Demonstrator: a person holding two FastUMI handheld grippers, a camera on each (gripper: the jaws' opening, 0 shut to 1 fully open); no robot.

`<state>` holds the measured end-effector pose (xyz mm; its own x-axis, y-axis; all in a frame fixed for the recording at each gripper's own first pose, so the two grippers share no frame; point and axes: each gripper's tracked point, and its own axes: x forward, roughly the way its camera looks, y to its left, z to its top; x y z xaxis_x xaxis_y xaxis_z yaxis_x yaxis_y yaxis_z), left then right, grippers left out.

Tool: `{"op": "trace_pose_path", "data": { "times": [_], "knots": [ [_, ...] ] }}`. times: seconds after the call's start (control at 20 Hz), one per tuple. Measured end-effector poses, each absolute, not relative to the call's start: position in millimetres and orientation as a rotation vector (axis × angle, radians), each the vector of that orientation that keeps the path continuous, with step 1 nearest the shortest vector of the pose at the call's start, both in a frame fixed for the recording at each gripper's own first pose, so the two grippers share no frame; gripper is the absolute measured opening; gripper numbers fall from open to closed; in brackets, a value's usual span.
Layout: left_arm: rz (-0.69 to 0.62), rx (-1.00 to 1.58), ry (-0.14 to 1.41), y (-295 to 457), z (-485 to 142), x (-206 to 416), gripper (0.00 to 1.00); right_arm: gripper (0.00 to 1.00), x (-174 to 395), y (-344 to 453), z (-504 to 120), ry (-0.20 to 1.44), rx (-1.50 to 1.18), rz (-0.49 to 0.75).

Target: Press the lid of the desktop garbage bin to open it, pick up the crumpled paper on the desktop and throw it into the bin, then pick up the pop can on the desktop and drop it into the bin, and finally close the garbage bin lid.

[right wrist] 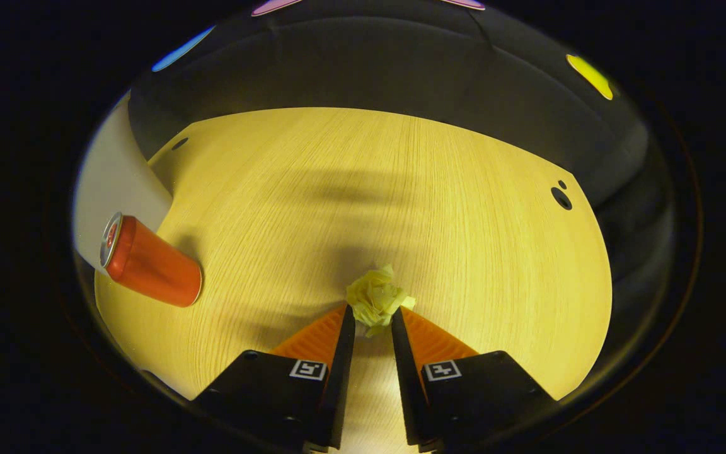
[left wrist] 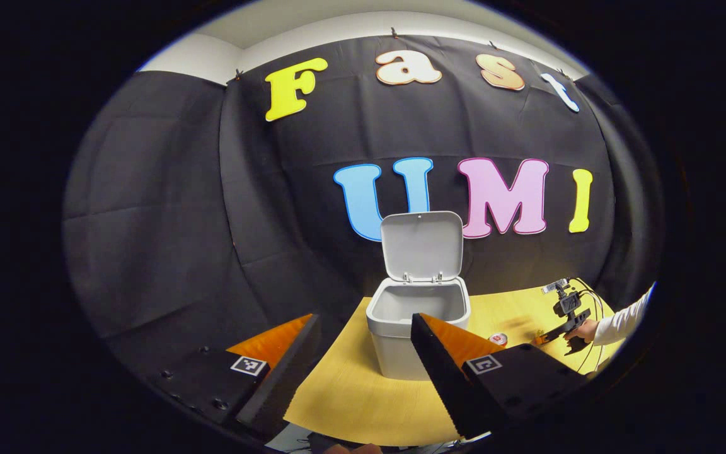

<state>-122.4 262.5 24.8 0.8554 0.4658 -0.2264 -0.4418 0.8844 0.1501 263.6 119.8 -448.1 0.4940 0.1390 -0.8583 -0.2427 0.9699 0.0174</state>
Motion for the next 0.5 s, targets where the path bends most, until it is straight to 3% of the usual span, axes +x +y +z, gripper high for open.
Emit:
{"op": "trace_pose_path", "data": {
  "times": [0.05,0.1,0.25,0.5],
  "knots": [
    [0.47,0.093,0.259,261,25,-121,0.99,0.26,265,119,-446,1.018,-0.104,0.235],
    [0.462,0.091,0.259,259,25,-119,0.99,0.36,265,120,-443,1.007,-0.103,0.241],
    [0.44,0.078,0.255,255,22,-113,0.99,0.36,267,125,-421,0.95,-0.089,0.272],
    [0.392,0.065,0.248,244,18,-101,0.99,0.35,271,156,-323,0.709,-0.037,0.414]
  ]
}}
